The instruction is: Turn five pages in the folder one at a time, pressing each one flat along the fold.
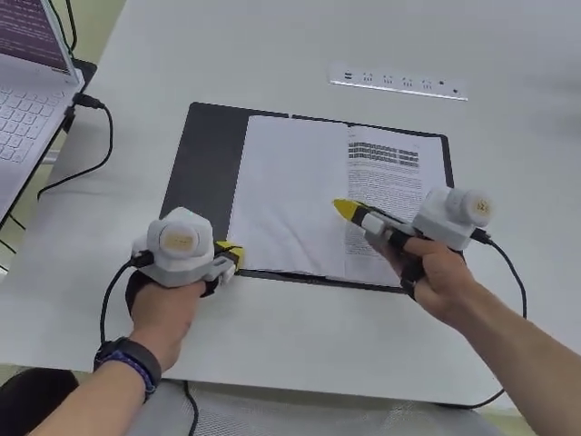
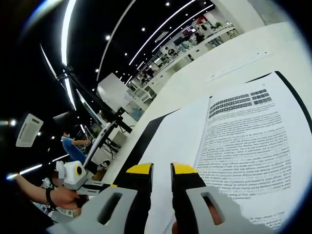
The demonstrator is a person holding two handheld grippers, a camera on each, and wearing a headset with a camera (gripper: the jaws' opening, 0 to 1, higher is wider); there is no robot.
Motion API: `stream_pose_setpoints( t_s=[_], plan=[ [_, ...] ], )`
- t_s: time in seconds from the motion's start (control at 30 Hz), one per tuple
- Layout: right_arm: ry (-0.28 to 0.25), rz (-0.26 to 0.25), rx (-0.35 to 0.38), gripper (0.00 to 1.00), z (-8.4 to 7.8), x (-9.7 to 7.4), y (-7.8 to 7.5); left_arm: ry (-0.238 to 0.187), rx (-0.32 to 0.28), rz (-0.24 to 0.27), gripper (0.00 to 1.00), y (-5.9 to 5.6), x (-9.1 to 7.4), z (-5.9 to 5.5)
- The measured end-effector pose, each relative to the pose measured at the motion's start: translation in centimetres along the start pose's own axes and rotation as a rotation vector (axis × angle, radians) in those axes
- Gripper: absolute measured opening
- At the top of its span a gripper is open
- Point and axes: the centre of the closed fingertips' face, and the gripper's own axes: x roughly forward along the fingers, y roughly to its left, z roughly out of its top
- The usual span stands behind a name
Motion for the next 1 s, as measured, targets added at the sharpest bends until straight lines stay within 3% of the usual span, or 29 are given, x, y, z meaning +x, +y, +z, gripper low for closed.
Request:
stream_pose_setpoints(
  t_s=[0.27, 0.63, 0.8, 1.0],
  plan=[
    [-0.042, -0.023, 0.025, 0.1, 1.7, 1.3, -1.9, 0.01, 0.004, -0.001, 0.0, 0.0, 0.1, 0.1],
    [-0.049, -0.024, 0.039, 0.07, 1.3, 2.2, -1.3, 0.023, 0.007, -0.002, 0.0, 0.4, 0.5, 0.1],
    [-0.046, -0.04, 0.047, 0.0, 0.8, 2.2, -2.2, 0.022, 0.007, 0.005, 0.0, 0.4, 0.6, 0.0],
    [-0.042, -0.017, 0.037, 0.0, 1.0, 2.4, -2.0, 0.019, 0.014, 0.011, 0.0, 0.3, 0.6, 0.1]
  ],
)
